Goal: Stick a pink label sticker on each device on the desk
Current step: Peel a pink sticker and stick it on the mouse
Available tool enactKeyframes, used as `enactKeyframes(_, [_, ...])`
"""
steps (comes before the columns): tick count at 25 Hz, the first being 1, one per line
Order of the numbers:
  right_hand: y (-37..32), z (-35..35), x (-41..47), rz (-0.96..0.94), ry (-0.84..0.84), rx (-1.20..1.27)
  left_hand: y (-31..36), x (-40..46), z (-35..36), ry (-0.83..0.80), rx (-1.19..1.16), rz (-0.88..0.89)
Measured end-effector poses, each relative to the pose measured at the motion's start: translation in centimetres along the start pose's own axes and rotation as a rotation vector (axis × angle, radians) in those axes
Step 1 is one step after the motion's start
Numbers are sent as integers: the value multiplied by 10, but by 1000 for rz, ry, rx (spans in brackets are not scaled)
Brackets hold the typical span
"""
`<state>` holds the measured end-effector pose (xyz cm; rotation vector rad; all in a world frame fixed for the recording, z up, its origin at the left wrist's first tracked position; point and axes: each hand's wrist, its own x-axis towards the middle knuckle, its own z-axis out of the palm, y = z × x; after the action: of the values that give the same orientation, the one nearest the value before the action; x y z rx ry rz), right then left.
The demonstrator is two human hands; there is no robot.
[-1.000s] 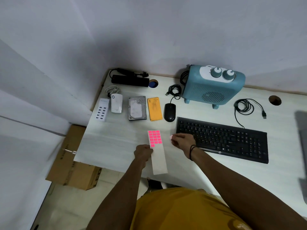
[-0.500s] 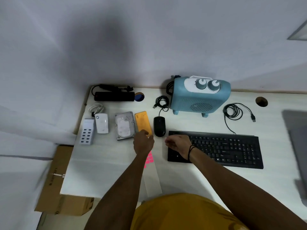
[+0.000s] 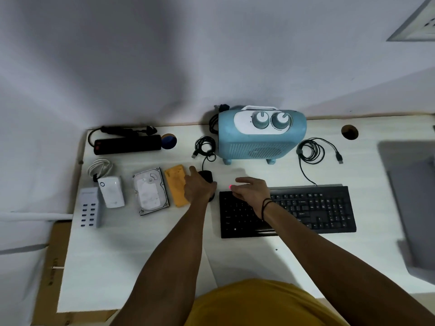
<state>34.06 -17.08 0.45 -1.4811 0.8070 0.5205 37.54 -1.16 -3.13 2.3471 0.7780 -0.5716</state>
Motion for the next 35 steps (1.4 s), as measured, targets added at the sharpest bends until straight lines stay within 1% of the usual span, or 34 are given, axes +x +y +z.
enactKeyframes(2, [-4,-2,0,-42,-2,-34,4,2,0,21,-9,-5])
enactKeyframes(3, [-6,-2,-1,-58,2,-39,5,2,-2,31,-52,-13])
enactKeyframes(4, [-9,-2,-2,-66,9,-35,5,2,-4,36,-131,-31])
enactKeyframes(6, [-18,0,-8,-67,1,23,5,1,-9,22,-391,-99])
enactKeyframes(8, [-31,3,-16,-79,-38,113,3,-1,-14,-97,-738,-182])
enactKeyframes(11, [-49,9,-29,-130,-128,172,-1,-21,-27,-361,-1246,-253])
enactKeyframes(13, [-60,13,-40,-157,-185,182,-2,-38,-36,-470,-1489,-235])
enactKeyframes(14, [-63,14,-46,-174,-208,177,-4,-45,-41,-510,-1557,-209])
enactKeyframes(16, [-65,18,-55,-212,-231,132,-8,-57,-48,-569,-1604,-145])
enactKeyframes(19, [-62,24,-64,-308,-196,-6,-11,-74,-58,-599,-1612,-85])
enactKeyframes(23, [-63,27,-77,-383,-147,-116,-8,-94,-65,-594,-1599,-40])
enactKeyframes(26, [-64,29,-83,-423,-117,-142,-6,-101,-67,-600,-1619,-22])
enactKeyframes(30, [-72,26,-94,-426,-64,-150,-2,-106,-69,-595,-1618,12])
enactKeyframes(35, [-75,25,-90,-447,68,-279,2,-109,-68,-523,-1590,8])
